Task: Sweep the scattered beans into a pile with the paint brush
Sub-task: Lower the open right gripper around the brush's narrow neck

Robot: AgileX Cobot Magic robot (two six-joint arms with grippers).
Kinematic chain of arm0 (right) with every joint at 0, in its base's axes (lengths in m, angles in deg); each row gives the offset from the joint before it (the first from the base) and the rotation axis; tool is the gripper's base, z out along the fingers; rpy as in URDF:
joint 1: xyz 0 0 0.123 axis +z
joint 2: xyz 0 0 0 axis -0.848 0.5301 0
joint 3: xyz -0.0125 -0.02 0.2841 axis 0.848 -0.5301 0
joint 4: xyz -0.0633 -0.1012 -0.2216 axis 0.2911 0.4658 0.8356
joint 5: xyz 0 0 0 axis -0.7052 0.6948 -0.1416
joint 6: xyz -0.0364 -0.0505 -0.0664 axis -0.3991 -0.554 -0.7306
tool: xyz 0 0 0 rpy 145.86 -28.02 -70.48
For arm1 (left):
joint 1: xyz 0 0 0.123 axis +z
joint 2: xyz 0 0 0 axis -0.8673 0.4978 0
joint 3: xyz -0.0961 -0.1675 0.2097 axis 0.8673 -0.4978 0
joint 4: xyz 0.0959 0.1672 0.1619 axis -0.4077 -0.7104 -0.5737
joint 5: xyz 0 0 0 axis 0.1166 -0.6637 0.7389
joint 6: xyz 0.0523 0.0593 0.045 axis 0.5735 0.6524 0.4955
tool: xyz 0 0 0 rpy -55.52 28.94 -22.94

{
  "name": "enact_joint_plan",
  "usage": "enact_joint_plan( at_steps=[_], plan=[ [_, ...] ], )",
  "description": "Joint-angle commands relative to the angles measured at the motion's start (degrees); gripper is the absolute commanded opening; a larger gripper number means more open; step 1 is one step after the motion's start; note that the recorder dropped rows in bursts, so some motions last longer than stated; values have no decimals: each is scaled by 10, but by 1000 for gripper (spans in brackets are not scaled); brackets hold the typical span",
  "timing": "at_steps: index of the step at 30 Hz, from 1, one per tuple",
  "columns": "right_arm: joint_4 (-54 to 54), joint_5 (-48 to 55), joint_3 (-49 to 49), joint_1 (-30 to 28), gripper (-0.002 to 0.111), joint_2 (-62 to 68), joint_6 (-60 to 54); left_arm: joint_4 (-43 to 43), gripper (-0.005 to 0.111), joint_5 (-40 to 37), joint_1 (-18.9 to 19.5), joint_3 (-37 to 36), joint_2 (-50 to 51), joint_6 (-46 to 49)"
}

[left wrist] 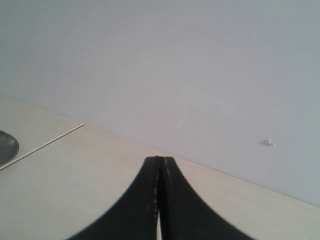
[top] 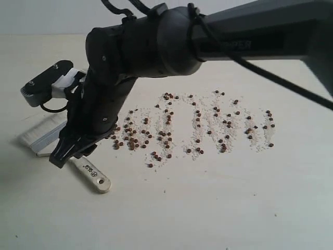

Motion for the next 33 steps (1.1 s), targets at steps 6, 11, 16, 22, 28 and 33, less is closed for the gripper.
enact_joint_plan(
  at_steps=[6,11,16,22,28,33],
  plan=[
    [0,108,124,3,54,75,5,0,0,3,-1,-2,-3,2],
    [39,123,169,19,54,109,33,0,0,3,-1,-2,-3,2],
    [121,152,210,34,54,141,91,0,0,3,-1,-2,-3,2],
    [115,143,220,36,54,151,91,0,0,3,-1,-2,-3,2],
    [119,131,220,40,54,160,92,0,0,3,-1,-2,-3,2],
    [119,125,220,40,54,161,94,0,0,3,-1,-2,-3,2]
  ],
)
